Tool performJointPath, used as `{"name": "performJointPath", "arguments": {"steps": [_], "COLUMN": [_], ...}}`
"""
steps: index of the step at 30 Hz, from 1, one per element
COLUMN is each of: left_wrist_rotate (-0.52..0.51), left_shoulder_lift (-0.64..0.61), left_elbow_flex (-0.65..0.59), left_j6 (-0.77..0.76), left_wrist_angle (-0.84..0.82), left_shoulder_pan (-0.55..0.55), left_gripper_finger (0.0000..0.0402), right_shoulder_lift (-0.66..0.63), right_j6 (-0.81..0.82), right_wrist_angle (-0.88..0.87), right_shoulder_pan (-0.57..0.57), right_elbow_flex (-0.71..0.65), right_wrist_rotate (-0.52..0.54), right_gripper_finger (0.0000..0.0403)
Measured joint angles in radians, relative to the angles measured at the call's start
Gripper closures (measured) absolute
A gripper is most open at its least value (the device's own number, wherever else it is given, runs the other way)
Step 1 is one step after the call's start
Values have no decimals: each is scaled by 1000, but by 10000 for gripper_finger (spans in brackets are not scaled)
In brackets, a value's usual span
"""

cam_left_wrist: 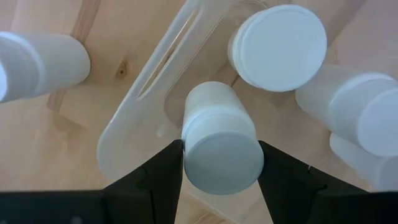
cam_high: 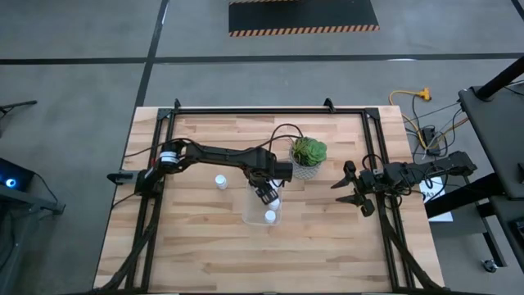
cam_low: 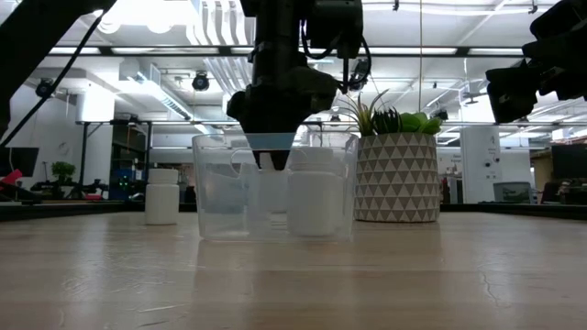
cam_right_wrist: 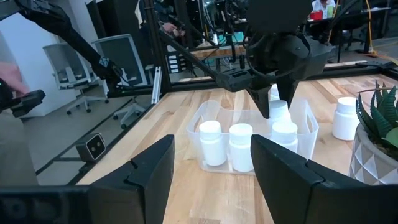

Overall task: Pick and place pill bottles into a basket
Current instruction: Put the white medicine bottle into the transparent bin

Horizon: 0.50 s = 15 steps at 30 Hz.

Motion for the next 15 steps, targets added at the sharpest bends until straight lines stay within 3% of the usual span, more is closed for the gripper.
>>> {"name": "performJointPath", "arguments": {"steps": [15], "left_wrist_rotate": [0], "left_shoulder_lift": [0], "left_elbow_flex": [-1], "left_j6": [-67], "left_wrist_angle": [-16], "left_shoulder_pan": [0], "left_gripper_finger": [226], "right_shoulder_lift": [0], "right_j6": [0], "right_wrist_angle": [0], "right_shoulder_pan": [0], "right_elbow_flex": [0], "right_wrist_rotate": [0], "right_gripper_finger": [202]}}
